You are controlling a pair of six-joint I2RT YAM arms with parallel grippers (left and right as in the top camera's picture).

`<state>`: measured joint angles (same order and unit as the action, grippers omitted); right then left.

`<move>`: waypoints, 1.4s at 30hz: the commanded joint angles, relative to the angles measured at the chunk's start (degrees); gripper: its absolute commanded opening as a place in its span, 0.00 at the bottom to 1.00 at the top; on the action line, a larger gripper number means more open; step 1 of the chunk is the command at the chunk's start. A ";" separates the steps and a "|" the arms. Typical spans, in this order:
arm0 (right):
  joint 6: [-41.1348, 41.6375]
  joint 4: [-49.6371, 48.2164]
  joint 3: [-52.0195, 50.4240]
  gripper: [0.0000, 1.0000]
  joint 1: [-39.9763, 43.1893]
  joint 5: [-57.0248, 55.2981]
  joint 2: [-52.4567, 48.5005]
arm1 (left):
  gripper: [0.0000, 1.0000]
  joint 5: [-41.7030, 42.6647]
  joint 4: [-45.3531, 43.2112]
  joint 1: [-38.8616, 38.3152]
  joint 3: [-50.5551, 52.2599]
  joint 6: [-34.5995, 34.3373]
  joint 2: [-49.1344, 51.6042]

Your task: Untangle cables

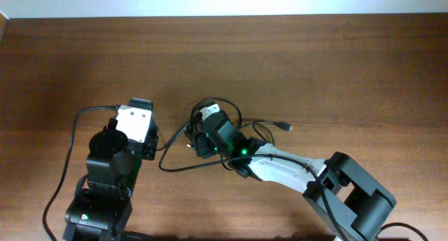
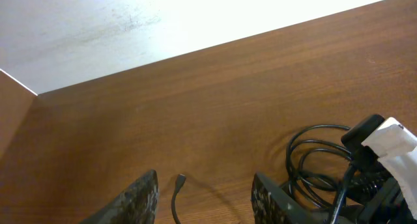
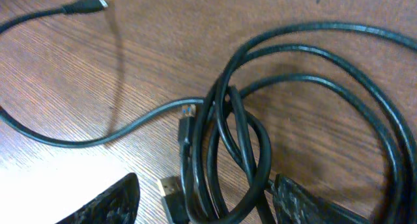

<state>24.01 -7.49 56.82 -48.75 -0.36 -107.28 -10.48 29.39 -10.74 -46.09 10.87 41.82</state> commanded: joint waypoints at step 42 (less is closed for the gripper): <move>-16.48 29.53 1.29 0.04 -0.37 9.90 46.84 | 0.94 57.37 -6.54 -3.15 -0.94 31.23 16.98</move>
<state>7.51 22.24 57.54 -48.80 6.96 -61.39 47.94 24.10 -13.87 -46.09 41.80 58.63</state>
